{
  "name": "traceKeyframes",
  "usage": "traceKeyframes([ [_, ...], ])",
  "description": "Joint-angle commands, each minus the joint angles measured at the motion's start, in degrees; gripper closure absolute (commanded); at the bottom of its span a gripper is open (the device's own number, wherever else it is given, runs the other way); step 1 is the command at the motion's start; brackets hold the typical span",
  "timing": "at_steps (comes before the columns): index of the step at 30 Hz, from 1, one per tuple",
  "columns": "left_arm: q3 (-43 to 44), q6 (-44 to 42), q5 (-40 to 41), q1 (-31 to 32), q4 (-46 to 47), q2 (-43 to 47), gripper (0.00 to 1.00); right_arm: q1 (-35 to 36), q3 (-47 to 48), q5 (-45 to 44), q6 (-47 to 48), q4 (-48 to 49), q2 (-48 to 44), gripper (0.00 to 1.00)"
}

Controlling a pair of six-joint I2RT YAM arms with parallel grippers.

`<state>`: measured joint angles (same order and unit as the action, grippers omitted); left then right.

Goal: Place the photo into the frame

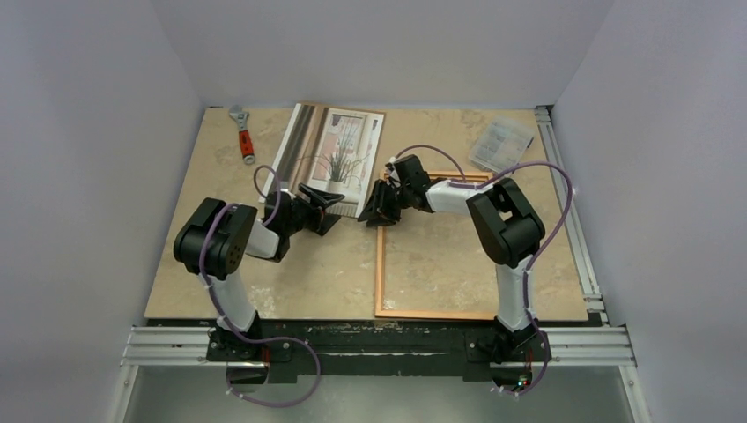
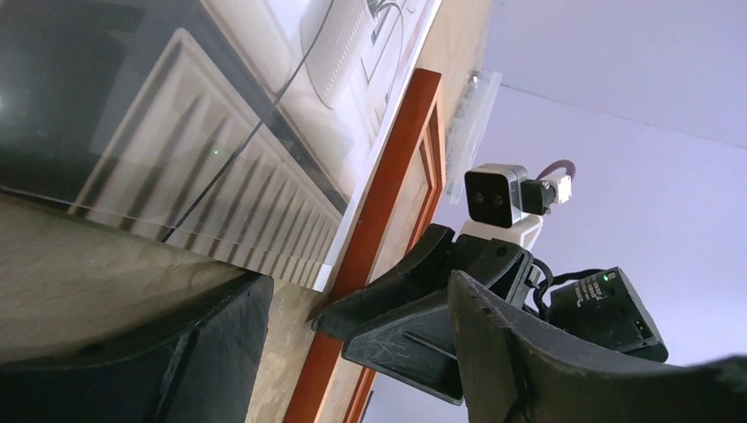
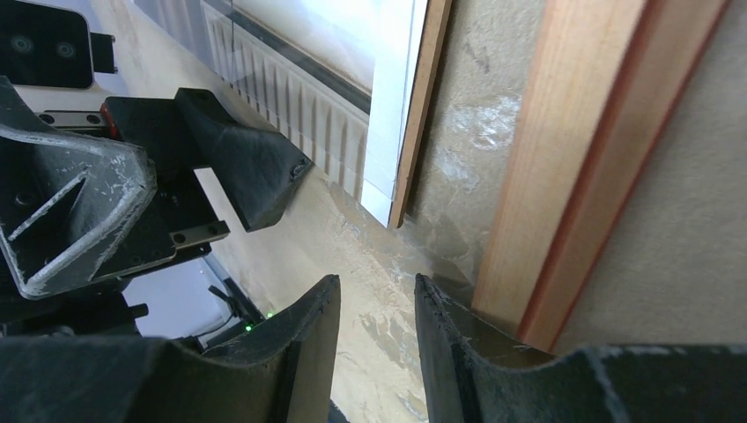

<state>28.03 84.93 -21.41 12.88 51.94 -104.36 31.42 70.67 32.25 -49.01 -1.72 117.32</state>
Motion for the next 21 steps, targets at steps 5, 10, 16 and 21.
traceKeyframes([
  [5,4.2,-4.3,5.0,-0.1,4.4,-2.2,0.30,-2.0,-1.4,-1.9,-0.4,0.7,-3.5,0.62],
  [10,5.6,-7.3,4.2,0.3,1.5,1.1,0.31,-4.1,-3.5,1.9,-4.8,8.1,-3.0,0.60],
  [16,7.5,-10.2,2.4,0.3,-1.0,4.3,0.32,-5.4,-4.6,5.1,-10.6,17.4,-1.2,0.54],
  [21,8.8,-10.5,0.4,0.3,-1.2,5.2,0.32,-5.3,-3.2,4.1,-11.6,17.3,0.9,0.53],
])
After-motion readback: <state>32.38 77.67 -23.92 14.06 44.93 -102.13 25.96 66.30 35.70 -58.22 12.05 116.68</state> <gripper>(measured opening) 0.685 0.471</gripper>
